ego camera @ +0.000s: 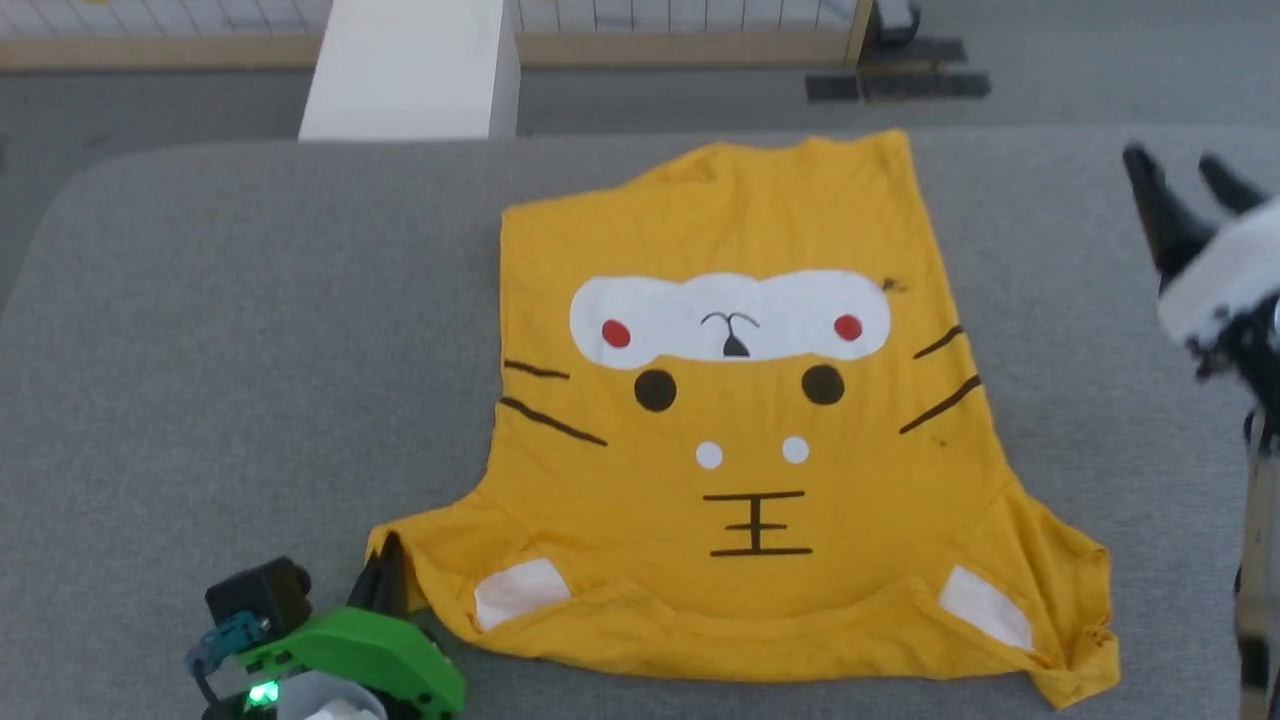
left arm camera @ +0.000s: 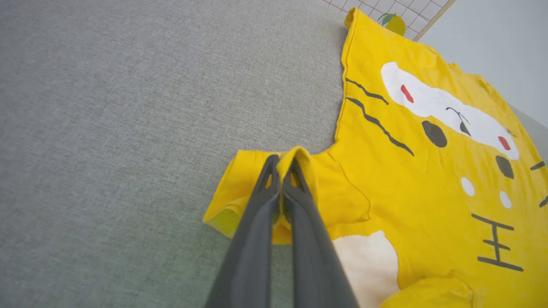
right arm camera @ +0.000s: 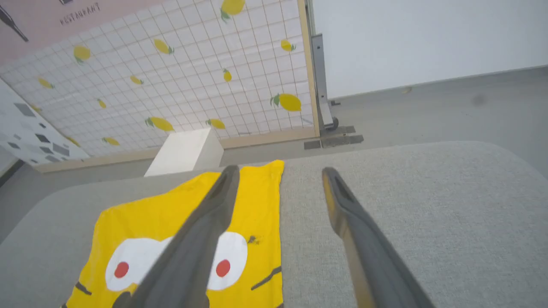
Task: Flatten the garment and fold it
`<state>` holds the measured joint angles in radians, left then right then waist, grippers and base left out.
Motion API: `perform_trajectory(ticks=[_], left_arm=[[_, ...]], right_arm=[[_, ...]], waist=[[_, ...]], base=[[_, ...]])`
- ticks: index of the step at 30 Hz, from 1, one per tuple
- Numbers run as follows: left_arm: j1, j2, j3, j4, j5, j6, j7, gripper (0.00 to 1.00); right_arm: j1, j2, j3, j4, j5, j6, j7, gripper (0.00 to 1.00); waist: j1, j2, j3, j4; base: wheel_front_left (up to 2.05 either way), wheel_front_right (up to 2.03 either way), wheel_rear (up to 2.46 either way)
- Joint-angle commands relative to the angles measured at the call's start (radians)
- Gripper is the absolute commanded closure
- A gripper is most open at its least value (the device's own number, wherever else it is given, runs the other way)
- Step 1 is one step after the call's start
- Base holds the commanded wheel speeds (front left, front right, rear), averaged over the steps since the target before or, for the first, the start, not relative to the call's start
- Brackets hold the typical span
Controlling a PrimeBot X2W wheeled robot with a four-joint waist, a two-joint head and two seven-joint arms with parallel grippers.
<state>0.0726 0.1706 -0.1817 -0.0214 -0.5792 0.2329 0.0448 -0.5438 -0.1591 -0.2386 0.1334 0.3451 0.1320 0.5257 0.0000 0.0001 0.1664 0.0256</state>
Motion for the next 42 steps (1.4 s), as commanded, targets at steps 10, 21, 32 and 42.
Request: perform_trajectory(ticks=[10,21,32,42], left_arm=[[-0.063,-0.039,-0.077,-0.134,0.04,0.022,0.026,1.0],[-0.055,-0.047,-0.12,-0.274,0.065,0.052,0.054,1.0],[-0.039,-0.042,-0.151,-0.325,0.073,0.065,0.092,1.0],[-0.065,-0.022,-0.142,-0.251,0.054,0.051,0.119,1.0]], right_arm=[[-0.469,-0.079,0.062,0.347,-0.204,-0.001,0.114,0.0],[-0.686,-0.158,0.174,0.499,-0.403,-0.001,0.304,0.0],[-0.697,-0.181,0.217,0.544,-0.397,-0.001,0.439,0.78],[-0.672,-0.182,0.112,0.515,-0.335,-0.001,0.366,1.0]], waist=[[0.0,-0.0001,0.364,0.162],[0.0,-0.0001,0.521,0.239],[0.0,-0.0001,0.519,0.243],[0.0,-0.0001,0.336,0.173]], base=[[0.0,0.0,0.0],[0.0,0.0,0.0],[0.0,0.0,0.0],[0.0,0.0,0.0]])
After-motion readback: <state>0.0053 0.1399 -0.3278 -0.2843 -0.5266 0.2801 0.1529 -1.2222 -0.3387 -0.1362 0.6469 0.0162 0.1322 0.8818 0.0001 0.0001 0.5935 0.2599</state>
